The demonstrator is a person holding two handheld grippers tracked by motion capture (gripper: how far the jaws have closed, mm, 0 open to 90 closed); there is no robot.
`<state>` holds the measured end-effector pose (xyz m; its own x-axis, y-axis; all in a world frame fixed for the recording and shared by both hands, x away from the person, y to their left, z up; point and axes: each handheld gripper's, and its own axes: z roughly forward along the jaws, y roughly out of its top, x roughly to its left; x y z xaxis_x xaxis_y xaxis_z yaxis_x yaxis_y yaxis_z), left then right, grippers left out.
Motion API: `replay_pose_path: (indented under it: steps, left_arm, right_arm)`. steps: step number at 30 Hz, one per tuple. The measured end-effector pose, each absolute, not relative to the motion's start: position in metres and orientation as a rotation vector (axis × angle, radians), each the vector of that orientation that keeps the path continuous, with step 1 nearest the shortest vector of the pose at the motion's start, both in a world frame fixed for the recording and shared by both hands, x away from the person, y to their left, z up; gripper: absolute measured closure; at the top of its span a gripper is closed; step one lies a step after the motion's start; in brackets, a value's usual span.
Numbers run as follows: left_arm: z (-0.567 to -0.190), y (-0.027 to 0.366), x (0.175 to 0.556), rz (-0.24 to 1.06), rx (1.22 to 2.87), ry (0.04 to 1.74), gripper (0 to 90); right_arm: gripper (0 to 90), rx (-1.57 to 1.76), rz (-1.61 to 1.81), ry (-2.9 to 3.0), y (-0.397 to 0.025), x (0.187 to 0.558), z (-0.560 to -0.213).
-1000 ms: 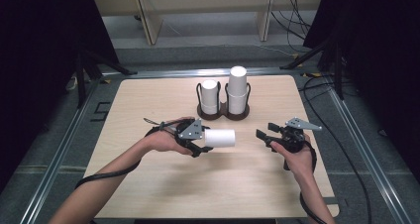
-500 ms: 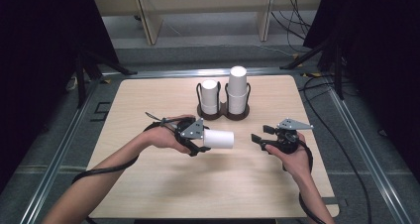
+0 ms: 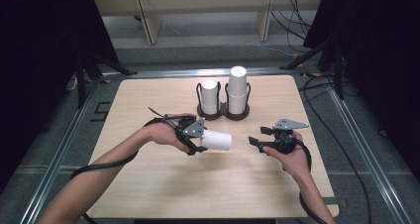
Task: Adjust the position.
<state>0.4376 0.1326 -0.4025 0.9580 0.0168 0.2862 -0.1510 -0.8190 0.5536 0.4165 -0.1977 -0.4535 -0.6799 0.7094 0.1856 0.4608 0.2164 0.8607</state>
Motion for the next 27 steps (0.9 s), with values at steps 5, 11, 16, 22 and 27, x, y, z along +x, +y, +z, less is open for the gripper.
replay_pose_path:
  steps: [5,11,16,22,27]
  left_arm:
    - [-0.399,0.131,0.438,0.371,2.537,-0.107,32.2]
    - [-0.395,0.130,0.438,0.374,2.568,-0.123,32.2]
    - [-0.392,0.127,0.438,0.381,2.588,-0.148,32.2]
    - [-0.389,0.125,0.438,0.371,2.624,-0.175,32.1]
    - [-0.388,0.123,0.437,0.368,2.655,-0.198,32.1]
  right_arm:
    - [29.6,1.045,1.429,2.252,-0.197,0.420,-0.454]
    - [29.5,1.040,1.425,2.269,-0.193,0.419,-0.452]
    - [29.4,1.011,1.441,2.295,-0.189,0.419,-0.452]
    - [29.4,0.985,1.413,2.329,-0.187,0.419,-0.451]
    - [29.4,0.973,1.412,2.338,-0.184,0.418,-0.449]
